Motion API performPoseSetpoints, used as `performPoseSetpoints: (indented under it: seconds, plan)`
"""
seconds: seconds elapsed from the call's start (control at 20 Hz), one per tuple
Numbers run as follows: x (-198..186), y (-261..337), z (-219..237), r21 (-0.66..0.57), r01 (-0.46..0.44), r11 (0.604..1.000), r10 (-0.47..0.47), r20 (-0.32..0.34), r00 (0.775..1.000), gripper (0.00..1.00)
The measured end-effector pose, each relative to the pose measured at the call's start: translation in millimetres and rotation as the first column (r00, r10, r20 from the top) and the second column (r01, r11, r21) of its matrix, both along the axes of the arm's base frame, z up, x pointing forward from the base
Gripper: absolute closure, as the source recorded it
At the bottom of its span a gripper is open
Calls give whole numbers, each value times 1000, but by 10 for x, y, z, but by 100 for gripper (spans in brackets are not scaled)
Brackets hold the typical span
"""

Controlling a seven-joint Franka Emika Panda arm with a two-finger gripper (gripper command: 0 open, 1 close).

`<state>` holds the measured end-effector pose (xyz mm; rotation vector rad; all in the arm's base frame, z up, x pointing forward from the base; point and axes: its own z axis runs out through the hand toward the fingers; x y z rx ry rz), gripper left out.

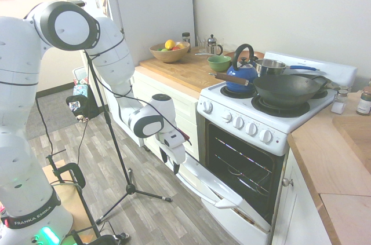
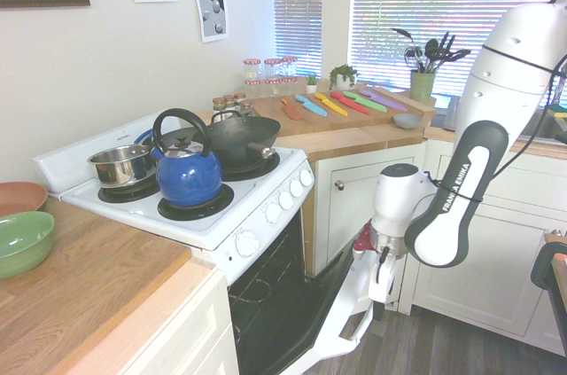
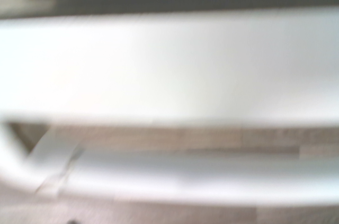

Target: Close the oven

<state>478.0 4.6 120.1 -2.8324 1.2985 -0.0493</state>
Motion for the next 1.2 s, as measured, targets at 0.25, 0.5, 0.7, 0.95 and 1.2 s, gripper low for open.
performPoseSetpoints:
  seconds: [0.25, 0.5, 0.7, 0.95, 1.2]
  plan:
    - [205, -145, -189, -32, 10, 999, -10, 27, 1000, 0]
    - [469, -72, -175, -60, -15, 998, 18, 47, 999, 0]
    - [733, 55, 19, -85, -47, 995, 52, 65, 997, 0]
    - [1063, 239, 309, -104, -83, 991, 91, 79, 993, 0]
    - [1532, 388, 709, -119, -110, 987, 121, 93, 988, 0]
